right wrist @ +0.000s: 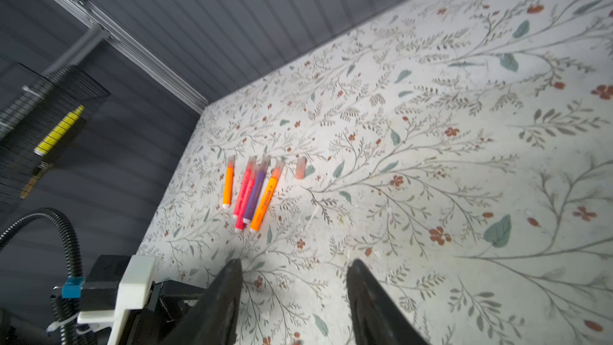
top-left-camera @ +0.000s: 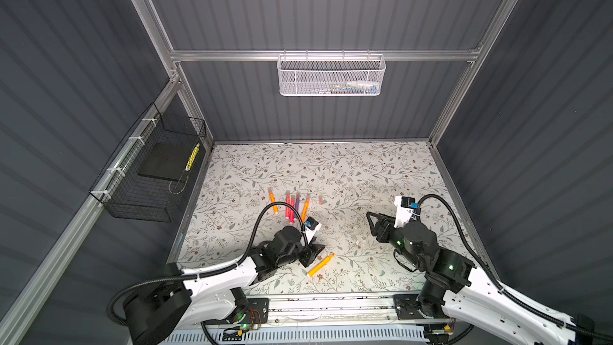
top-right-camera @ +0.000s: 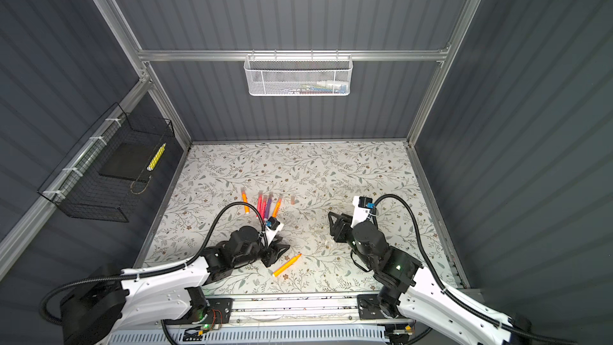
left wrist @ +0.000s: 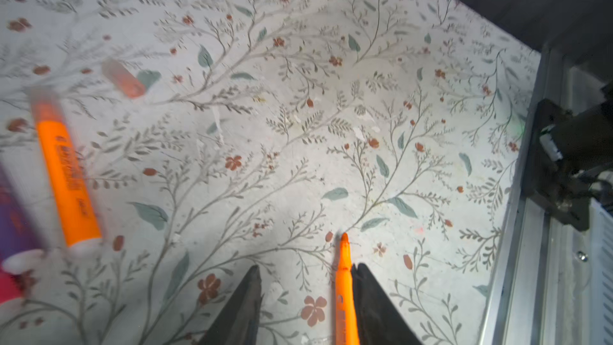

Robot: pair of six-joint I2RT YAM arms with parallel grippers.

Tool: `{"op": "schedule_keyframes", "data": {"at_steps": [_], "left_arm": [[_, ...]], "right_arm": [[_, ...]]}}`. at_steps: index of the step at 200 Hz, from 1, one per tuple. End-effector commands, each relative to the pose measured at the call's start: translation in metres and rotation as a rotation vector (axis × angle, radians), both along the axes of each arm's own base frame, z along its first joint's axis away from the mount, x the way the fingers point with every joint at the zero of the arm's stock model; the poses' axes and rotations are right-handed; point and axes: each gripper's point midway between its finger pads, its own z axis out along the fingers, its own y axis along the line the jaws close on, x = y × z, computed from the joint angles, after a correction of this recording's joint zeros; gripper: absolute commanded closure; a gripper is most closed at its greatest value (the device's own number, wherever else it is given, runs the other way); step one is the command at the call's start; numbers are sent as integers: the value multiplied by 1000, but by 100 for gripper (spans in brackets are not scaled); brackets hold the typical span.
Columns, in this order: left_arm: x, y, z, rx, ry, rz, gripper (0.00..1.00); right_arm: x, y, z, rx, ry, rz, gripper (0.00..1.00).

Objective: Insert the pens into the pen caps

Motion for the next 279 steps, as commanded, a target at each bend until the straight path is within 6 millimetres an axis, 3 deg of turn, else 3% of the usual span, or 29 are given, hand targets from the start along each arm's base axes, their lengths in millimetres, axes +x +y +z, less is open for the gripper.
{"op": "schedule_keyframes", "data": {"at_steps": [1,37,110,153,251,279], "left_arm": [[-6,-16,-13,61,-18,-36,57],[-12,-23,-29,167,-20,-35,55],[-25,-21,-31,244,49,5,55],[-30,-15,-20,211,66,37,54],[-32,-5,-47,322,97,112,59],[-35,-10,-57,374,101,92,65]], "right_arm": [[-5,9,-5,-3,57,44,48],[-6,10,-7,1,55,47,49],[-5,6,1,-38,64,32,49],[-10,5,13,-21,54,40,51],[-17,1,5,-16,54,20,51],[-16,-2,4,-30,54,3,51]]}}
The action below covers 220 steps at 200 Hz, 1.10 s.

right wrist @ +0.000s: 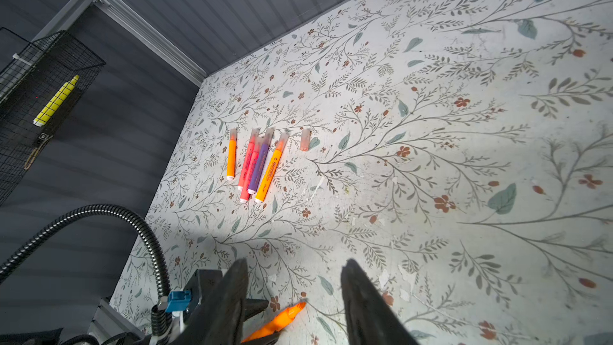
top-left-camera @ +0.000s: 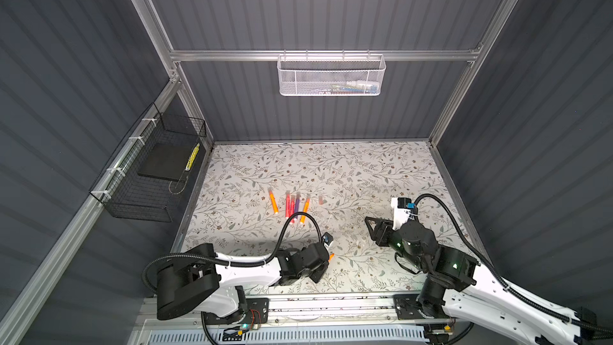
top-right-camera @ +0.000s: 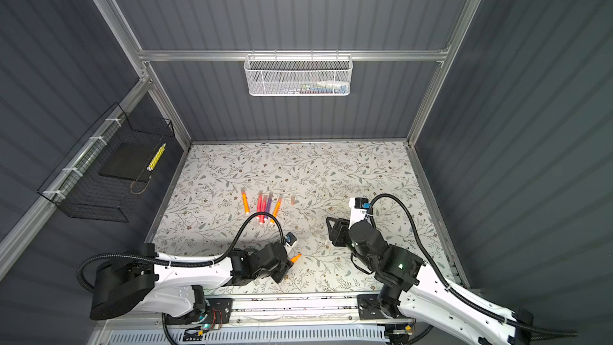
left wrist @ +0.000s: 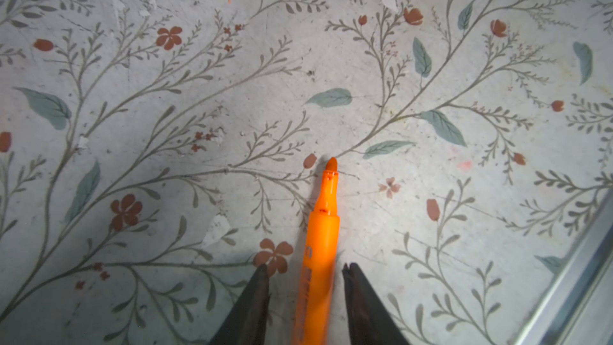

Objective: Insert the pens into the pen caps

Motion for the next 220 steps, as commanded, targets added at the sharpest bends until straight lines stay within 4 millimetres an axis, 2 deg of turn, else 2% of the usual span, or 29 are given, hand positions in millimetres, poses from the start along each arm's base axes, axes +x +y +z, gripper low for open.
{"op": "schedule_keyframes", "data": {"at_steps": [1,12,34,55,88,109,130,169,185,220], "left_arm": [[0,-4,-6,50,3,5,65],[-1,-6,-10,70,6,-5,66],[0,-6,-14,99,0,-6,76],[6,-4,-11,115,-30,15,86],[19,-2,0,101,-100,44,93],[40,-9,4,19,-64,62,100],[73,-12,9,-28,-27,94,100],[113,-52,42,-107,-47,21,100],[128,-67,40,-87,-52,-3,100],[148,-92,15,-55,-15,-33,99]], "right_arm": [[1,-7,-5,-24,4,-35,51],[2,-8,-3,-26,-2,-41,51],[4,-8,-1,-39,-9,-46,50],[6,-8,-2,-45,-13,-53,50],[10,-9,-6,-28,-36,-78,49],[13,-11,-8,5,-71,-99,49],[17,-10,-8,34,-107,-114,48],[28,-8,-14,33,-118,-131,45],[35,-10,-20,29,-94,-138,45],[49,-18,-31,46,-47,-155,46]]}}
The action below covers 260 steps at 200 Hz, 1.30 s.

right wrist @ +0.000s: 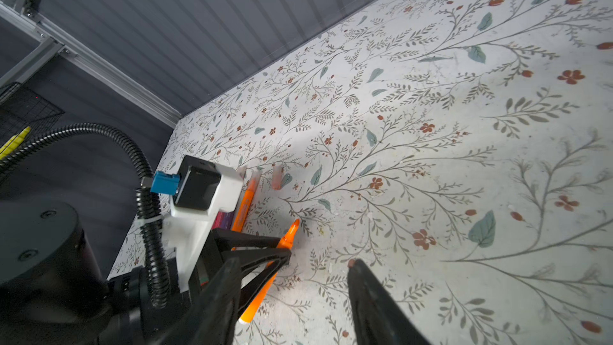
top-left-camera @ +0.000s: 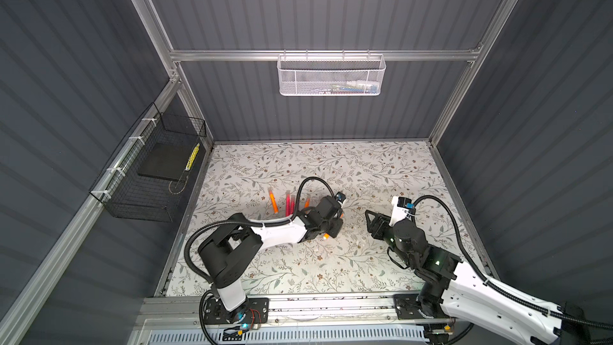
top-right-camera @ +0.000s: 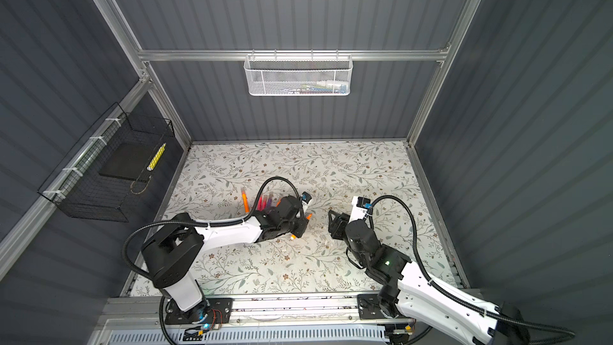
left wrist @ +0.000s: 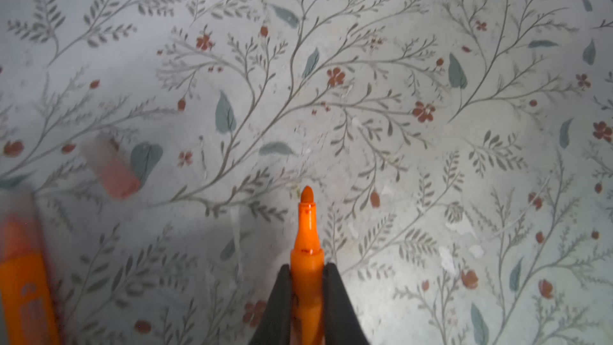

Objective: Insert the pens into the pen caps

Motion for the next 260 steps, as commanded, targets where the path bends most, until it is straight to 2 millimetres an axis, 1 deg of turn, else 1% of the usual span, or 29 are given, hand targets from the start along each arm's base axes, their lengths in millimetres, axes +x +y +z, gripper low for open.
{"op": "schedule_keyframes", "data": {"at_steps": [1,17,41,57,78,107,120,135,163,178,191,207,218,242,260], "left_arm": [[0,-9,-26,57,46,-73,99],[3,-13,-34,69,63,-77,95],[2,-13,-42,86,82,-74,92],[0,-11,-46,91,96,-73,86],[-5,-8,-47,93,111,-76,75],[-16,4,-40,78,122,-71,61],[-23,11,-38,69,124,-66,59],[-30,20,-39,72,133,-59,58],[-40,32,-48,89,148,-51,58],[-45,33,-54,95,159,-57,61],[-46,33,-58,101,164,-62,67],[-45,33,-60,108,165,-58,79],[-44,35,-59,110,161,-51,85],[-42,36,-57,112,148,-44,90],[-37,36,-52,113,123,-31,94]], "right_arm": [[5,1,-2,27,3,21,46],[6,-2,-1,26,0,14,47],[6,-5,-1,32,-7,9,46],[6,-5,-1,40,-5,11,46],[5,-4,-2,48,-1,18,47],[3,-3,-3,63,4,26,47],[2,-2,-3,68,7,32,47],[1,-3,-4,69,12,33,47],[-1,-3,-5,74,16,36,48],[-1,-3,-5,81,17,37,48],[-2,-3,-7,83,23,36,48],[-2,-2,-6,86,24,43,49],[-3,-1,-6,91,26,45,49],[-2,0,-8,107,29,42,48],[0,7,-11,157,38,53,48]]}}
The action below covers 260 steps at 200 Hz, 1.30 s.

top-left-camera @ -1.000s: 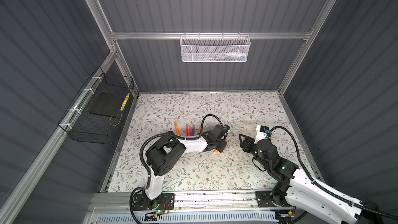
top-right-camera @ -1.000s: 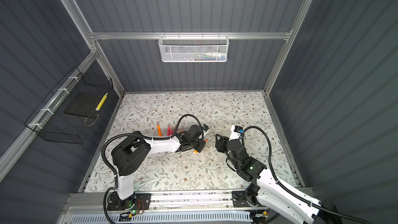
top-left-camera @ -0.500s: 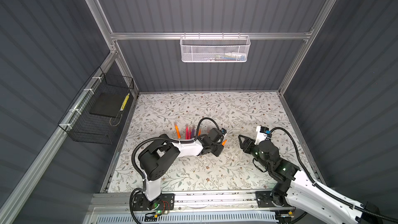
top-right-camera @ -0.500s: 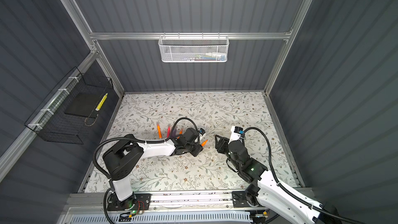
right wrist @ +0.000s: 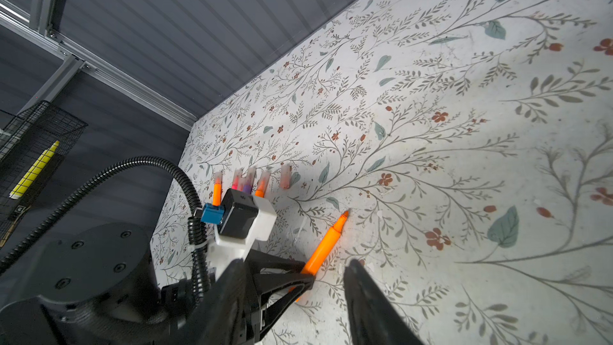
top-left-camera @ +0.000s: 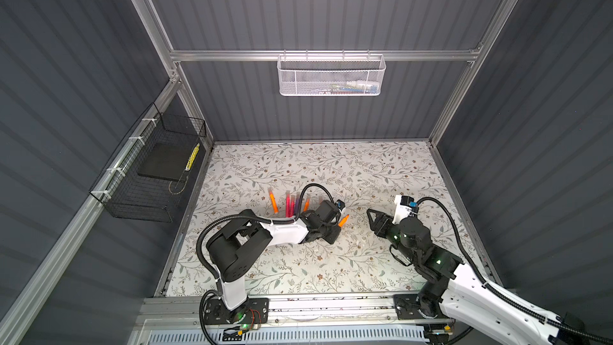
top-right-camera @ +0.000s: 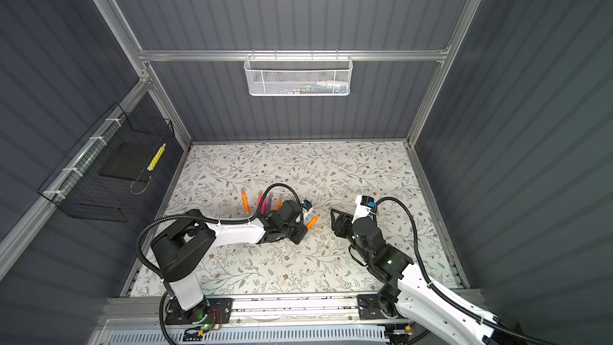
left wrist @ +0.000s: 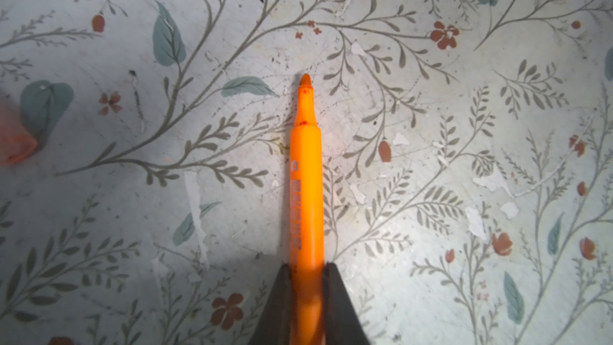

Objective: Insert the pens into the pen caps

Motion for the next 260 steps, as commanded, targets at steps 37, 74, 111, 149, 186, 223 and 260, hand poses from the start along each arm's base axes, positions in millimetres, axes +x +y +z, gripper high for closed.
{"op": "schedule_keyframes", "data": {"at_steps": [37,74,111,149,186,223,260], "left_arm": [[12,3,30,-7,-91,37,99],[13,-6,92,-155,-187,8,100],[-1,-10,116,-249,-199,-47,100],[-7,-6,116,-255,-189,-57,100],[-10,0,121,-270,-203,-51,100],[-22,-1,132,-325,-196,-96,100],[-28,1,136,-350,-188,-109,100]], "right_arm": [[9,27,-23,173,66,34,47],[17,57,-27,221,109,111,46],[26,83,-23,256,96,182,43],[33,89,-13,259,72,186,43],[34,83,-5,280,33,163,43],[36,81,-5,269,27,147,43],[39,86,-5,275,39,158,51]]}}
